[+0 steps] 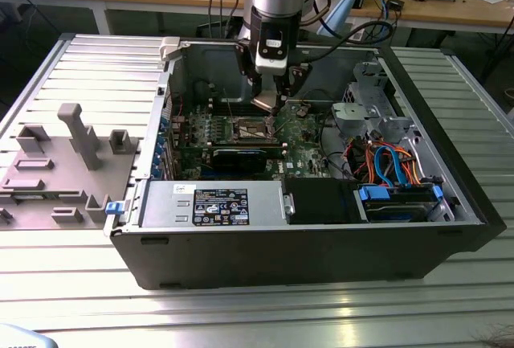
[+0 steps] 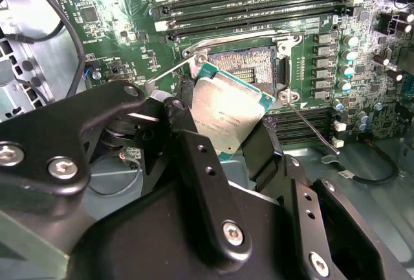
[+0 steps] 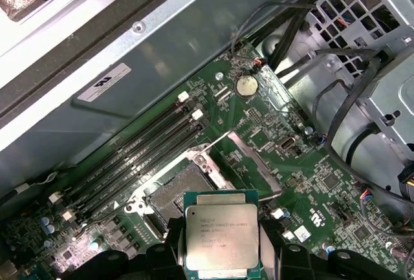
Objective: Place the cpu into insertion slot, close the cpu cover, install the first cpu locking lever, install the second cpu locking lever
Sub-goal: 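Place the cpu into insertion slot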
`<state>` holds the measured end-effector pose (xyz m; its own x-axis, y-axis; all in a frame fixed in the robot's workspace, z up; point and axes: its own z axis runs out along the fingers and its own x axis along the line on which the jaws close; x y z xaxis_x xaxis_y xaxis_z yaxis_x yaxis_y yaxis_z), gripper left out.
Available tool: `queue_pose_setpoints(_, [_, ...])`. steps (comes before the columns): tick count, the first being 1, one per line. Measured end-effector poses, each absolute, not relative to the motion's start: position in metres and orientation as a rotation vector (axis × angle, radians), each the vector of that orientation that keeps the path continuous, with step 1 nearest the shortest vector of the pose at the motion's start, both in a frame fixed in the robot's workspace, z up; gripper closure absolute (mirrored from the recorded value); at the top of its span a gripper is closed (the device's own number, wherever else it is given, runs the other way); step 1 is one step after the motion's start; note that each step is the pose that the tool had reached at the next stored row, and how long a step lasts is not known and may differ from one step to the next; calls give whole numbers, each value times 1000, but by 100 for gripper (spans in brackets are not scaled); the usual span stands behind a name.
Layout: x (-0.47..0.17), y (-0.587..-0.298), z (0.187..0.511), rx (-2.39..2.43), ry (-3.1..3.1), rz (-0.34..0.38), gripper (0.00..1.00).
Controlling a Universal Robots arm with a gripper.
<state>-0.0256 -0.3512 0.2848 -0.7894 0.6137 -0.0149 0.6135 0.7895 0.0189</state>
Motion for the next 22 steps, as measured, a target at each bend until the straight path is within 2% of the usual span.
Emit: queue_pose_setpoints(22, [-26, -351, 283, 1092, 2920, 4, 45])
